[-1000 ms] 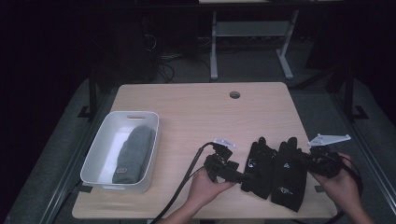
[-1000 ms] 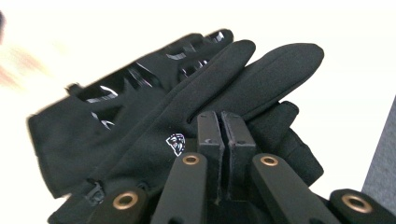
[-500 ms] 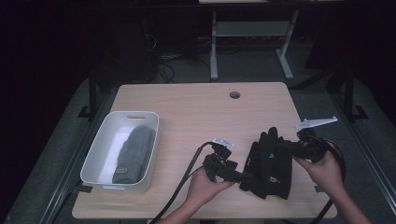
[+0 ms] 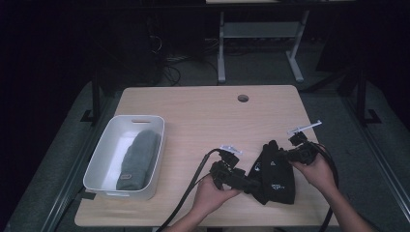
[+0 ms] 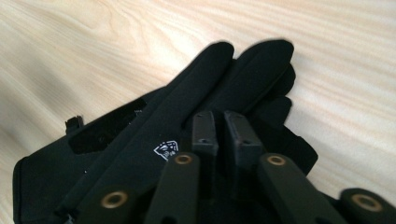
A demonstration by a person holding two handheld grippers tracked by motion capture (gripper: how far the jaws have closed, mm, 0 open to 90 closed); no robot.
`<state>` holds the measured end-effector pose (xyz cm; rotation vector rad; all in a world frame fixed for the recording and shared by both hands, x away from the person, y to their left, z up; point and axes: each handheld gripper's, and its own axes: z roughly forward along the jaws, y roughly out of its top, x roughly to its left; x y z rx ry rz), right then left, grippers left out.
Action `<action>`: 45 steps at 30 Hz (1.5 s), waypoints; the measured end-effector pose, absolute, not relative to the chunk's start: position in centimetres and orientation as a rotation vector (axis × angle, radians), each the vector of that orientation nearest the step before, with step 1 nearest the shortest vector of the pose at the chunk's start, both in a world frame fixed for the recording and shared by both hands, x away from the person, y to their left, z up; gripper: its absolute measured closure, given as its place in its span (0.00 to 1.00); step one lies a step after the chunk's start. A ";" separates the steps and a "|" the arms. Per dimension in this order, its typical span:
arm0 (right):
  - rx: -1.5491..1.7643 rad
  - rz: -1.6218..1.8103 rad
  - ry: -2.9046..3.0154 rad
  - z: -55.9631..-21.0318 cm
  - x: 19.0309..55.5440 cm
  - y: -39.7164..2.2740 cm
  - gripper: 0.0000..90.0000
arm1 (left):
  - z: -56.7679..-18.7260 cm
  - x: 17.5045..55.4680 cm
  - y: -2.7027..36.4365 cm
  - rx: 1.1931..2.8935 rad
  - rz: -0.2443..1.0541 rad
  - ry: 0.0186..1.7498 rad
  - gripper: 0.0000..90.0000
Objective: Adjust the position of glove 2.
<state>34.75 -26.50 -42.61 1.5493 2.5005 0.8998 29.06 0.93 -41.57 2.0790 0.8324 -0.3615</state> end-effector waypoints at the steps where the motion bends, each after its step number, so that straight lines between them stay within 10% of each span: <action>1: 1.543 0.897 2.516 -42.7 34.7 -26.6 0.82 | -41.6 29.0 1.0 2.082 -0.358 0.830 0.25; 26: 1.109 0.910 2.823 -43.9 27.4 -22.6 0.55 | -40.8 29.0 2.2 2.069 -0.326 0.845 0.25; 45: 1.095 0.794 2.800 -43.2 27.0 -22.0 0.95 | -40.7 28.9 2.5 2.067 -0.328 0.847 0.25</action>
